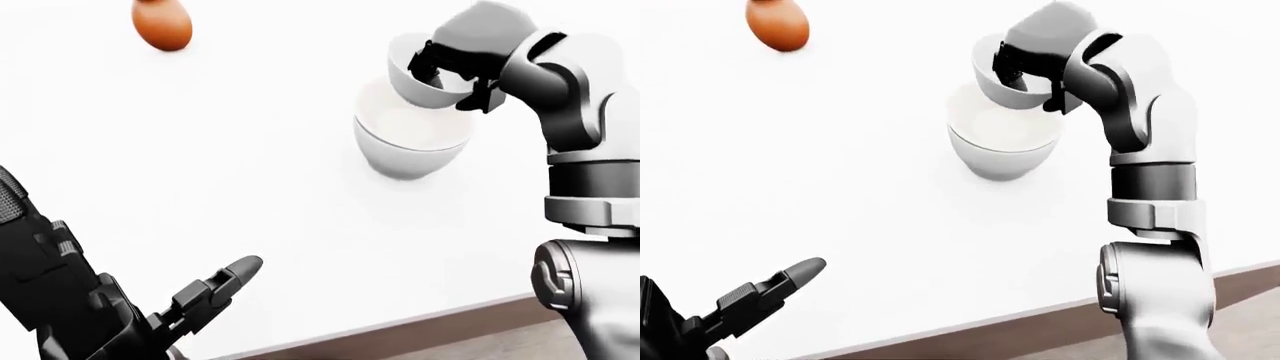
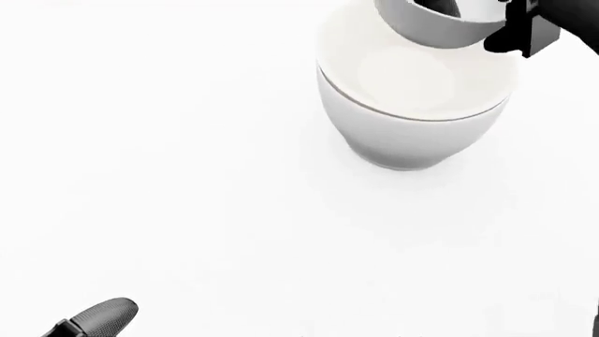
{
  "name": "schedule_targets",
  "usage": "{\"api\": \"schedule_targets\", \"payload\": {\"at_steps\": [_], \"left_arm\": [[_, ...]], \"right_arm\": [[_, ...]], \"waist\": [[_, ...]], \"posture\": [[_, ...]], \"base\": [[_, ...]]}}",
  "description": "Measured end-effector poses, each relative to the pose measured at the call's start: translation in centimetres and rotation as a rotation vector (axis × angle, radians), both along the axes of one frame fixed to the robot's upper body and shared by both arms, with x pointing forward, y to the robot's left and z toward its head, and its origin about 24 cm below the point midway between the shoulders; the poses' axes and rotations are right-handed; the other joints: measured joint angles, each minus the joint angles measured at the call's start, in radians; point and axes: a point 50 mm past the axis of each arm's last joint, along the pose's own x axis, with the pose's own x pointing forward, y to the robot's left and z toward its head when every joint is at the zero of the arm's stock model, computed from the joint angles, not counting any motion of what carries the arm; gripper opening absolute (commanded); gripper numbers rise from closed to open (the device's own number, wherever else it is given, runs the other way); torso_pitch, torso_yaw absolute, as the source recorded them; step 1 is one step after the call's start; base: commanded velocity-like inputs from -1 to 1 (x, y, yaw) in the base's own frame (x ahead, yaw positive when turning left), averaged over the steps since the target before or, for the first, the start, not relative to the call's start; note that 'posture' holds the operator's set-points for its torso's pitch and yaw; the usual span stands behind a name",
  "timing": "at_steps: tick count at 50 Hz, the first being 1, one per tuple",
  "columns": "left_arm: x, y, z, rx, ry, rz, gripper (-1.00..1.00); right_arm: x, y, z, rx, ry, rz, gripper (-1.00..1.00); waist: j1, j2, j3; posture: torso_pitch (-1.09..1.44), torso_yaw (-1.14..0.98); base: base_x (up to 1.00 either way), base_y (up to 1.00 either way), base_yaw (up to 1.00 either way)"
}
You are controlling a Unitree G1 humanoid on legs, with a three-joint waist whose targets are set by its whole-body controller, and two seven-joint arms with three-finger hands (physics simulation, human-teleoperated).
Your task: Stack the bowls from largest to smallest.
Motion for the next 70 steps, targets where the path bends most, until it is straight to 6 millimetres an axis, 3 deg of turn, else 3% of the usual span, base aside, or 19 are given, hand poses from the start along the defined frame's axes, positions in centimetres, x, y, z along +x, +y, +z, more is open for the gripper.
{"api": "schedule_targets", "payload": {"at_steps": [6,22,23,25,38,42,48,51,53,57,64,70], "left_arm": [[0.1,0.0,-0.1,0.002,0.004,0.002,1.0],[0.0,0.0,0.0,0.004,0.002,0.002,1.0],[0.0,0.0,0.0,0.003,0.002,0.002,1.0],[0.0,0.0,0.0,0.003,0.002,0.002,1.0],[0.1,0.0,0.0,0.001,0.004,0.003,1.0],[0.1,0.0,-0.1,0.001,0.006,0.003,1.0],[0.2,0.0,-0.2,0.004,0.009,0.004,1.0],[0.2,-0.1,-0.3,0.005,0.008,0.001,1.0],[0.2,-0.1,-0.2,0.006,0.007,0.002,1.0],[0.1,-0.1,-0.2,0.007,0.005,0.001,1.0],[0.1,-0.1,-0.3,0.006,0.008,0.002,1.0],[0.0,-0.1,-0.2,0.005,0.006,0.001,1.0]], "right_arm": [[0.2,0.4,-1.2,-0.024,0.024,0.003,-1.0],[0.2,0.4,-1.6,-0.015,0.021,0.006,-0.99],[0.2,0.4,-1.5,-0.01,0.019,0.007,-0.54],[0.2,0.5,-1.2,0.0,0.011,0.009,1.0],[-0.4,0.2,0.1,0.007,-0.024,0.008,1.0],[-1.2,-0.1,3.4,0.009,-0.07,-0.003,1.0],[-4.6,0.2,9.1,0.133,-0.213,0.045,1.0],[-5.8,0.6,10.5,0.196,-0.248,0.078,1.0],[-5.6,0.6,10.8,0.252,-0.253,0.077,1.0],[-4.4,-0.7,12.7,0.455,-0.259,0.001,1.0],[-4.4,-3.5,15.2,0.685,-0.386,-0.12,1.0],[-3.5,-5.7,14.9,0.753,-0.398,-0.284,1.0]], "waist": [[0.001,0.0,0.003],[0.0,0.0,-0.002],[0.0,0.0,-0.002],[-0.001,0.001,-0.001],[0.0,0.0,-0.004],[-0.001,0.006,0.005],[-0.004,0.003,0.0],[-0.003,0.0,-0.004],[-0.004,-0.002,-0.004],[0.001,0.002,0.004],[0.005,0.003,0.006],[0.006,-0.001,0.001]], "posture": [[0.0,0.0],[0.0,0.0],[0.0,0.0],[0.0,0.0],[0.0,0.0],[0.0,0.0],[0.0,0.0],[0.0,0.0],[0.0,0.0],[0.0,0.0],[0.0,0.0],[0.0,0.0]], "base": [[0.0,0.0,0.0],[0.0,0.0,0.0],[0.0,0.0,0.0],[0.0,0.0,0.0],[0.0,0.0,0.0],[0.0,0.0,0.0],[0.0,0.0,0.0],[0.0,0.0,0.0],[0.0,0.0,0.0],[0.0,0.0,0.0],[0.0,0.0,0.0],[0.0,0.0,0.0]]}}
